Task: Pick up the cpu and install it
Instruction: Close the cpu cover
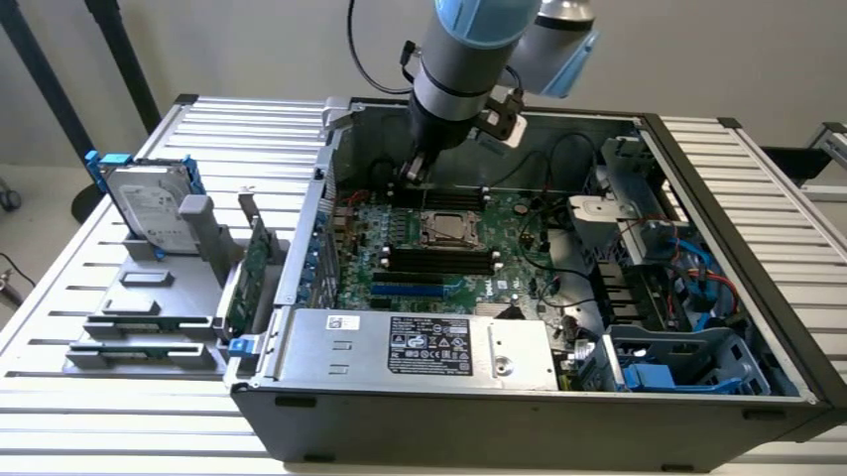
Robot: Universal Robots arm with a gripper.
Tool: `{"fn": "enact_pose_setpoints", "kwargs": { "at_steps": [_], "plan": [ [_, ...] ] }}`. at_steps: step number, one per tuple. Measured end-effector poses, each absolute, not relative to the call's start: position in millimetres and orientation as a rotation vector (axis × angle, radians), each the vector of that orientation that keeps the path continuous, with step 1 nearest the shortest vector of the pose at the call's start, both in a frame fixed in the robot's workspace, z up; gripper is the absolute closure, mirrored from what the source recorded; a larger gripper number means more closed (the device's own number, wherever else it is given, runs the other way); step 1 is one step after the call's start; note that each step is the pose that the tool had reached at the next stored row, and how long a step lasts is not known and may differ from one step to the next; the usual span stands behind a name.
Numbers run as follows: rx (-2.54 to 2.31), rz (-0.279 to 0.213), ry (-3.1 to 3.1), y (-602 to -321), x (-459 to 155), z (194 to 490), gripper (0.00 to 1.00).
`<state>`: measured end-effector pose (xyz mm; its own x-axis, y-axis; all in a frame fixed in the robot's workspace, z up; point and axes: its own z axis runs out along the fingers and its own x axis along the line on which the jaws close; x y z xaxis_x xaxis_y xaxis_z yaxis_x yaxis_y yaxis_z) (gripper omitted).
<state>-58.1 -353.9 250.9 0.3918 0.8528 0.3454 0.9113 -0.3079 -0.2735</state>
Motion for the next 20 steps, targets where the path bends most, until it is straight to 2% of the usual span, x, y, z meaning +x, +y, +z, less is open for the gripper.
{"fn": "enact_pose_setpoints", "kwargs": {
  "at_steps": [8, 20],
  "plan": [
    [-2.233, -0.201, -1.518, -357.8, -48.1, 249.5, 0.89],
    [-2.246, -0.223, -1.517, -358.4, -55.6, 228.9, 0.89]
  ]
}}
